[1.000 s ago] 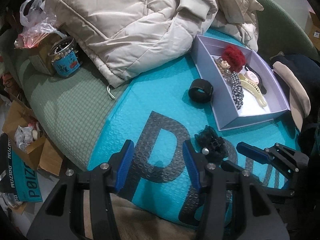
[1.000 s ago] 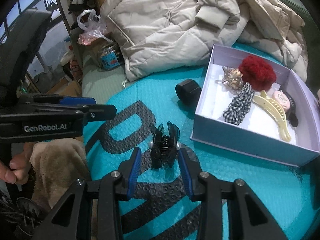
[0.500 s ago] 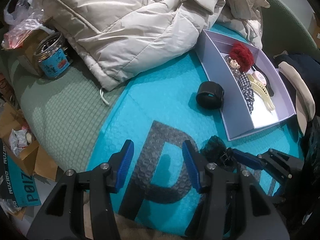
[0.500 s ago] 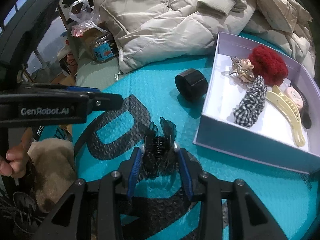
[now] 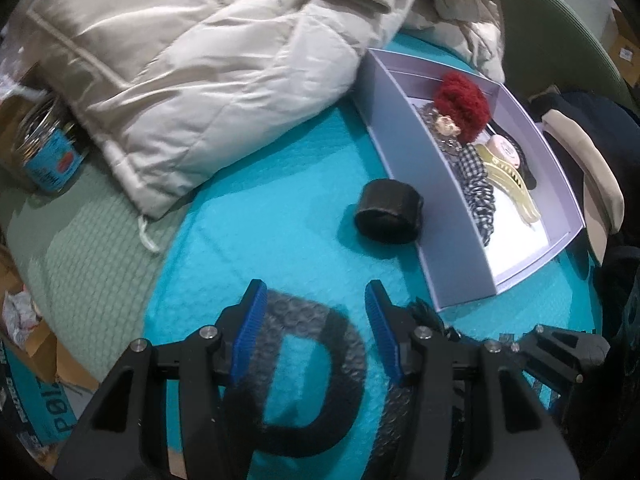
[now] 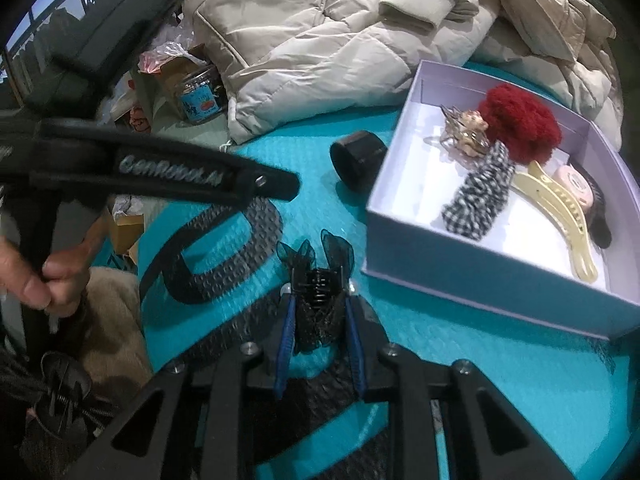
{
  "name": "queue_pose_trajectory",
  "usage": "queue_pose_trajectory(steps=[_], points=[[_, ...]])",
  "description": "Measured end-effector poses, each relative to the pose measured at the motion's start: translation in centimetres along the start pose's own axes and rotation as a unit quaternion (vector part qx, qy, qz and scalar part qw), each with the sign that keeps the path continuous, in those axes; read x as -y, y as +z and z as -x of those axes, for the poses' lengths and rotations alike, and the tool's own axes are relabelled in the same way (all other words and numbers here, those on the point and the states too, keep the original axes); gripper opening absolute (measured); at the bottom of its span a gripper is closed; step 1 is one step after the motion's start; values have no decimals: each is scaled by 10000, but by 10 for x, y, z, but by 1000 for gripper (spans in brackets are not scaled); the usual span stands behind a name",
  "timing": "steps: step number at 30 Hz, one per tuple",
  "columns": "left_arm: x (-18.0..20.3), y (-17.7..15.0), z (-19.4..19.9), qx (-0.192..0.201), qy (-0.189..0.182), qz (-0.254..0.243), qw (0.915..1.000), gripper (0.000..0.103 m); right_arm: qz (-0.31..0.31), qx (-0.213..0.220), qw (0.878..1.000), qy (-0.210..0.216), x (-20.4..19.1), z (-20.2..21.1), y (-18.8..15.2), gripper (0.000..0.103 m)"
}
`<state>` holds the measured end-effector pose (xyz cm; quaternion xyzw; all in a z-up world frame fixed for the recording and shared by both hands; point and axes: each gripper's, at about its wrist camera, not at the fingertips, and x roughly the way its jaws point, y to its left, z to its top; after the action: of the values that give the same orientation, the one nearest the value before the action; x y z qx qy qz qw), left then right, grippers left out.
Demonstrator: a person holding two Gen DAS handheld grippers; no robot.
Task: Organize objects
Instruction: 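Grasp the black claw clip on the mat with the right tool, then grasp the black hair tie band with the left tool while the right tool holds the claw clip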
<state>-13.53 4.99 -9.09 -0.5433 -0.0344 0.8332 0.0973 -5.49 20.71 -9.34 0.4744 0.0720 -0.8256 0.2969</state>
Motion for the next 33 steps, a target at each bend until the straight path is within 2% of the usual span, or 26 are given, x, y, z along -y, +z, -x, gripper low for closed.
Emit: queue_pose_trajectory(steps=[7, 13, 15, 24, 28, 32, 33], points=[[17, 15, -16, -10, -195, -137, 9997, 57, -200, -57, 9995, 224, 17, 10, -13, 24], [28, 27, -30, -46, -199, -263, 9994, 59, -236, -68, 9994, 222, 24, 12, -14, 24], [29, 30, -33, -62, -313, -289, 9991, 59, -240, -75, 9994, 235, 25, 12, -14, 24], [33, 34, -31, 86, -597, -537, 9967, 60, -222, -81, 9993, 291, 28, 11, -11, 24], [36, 39, -36, 70, -502, -700, 9963, 60, -215, -70, 9993, 310, 29, 11, -11, 25], [33, 43, -45, 59, -561, -712, 9959, 60, -219, -64, 9992, 322, 30, 12, -11, 25], [32, 43, -45, 93, -602, -732, 9955, 56, -217, -60, 9992, 327, 30, 12, -11, 25]])
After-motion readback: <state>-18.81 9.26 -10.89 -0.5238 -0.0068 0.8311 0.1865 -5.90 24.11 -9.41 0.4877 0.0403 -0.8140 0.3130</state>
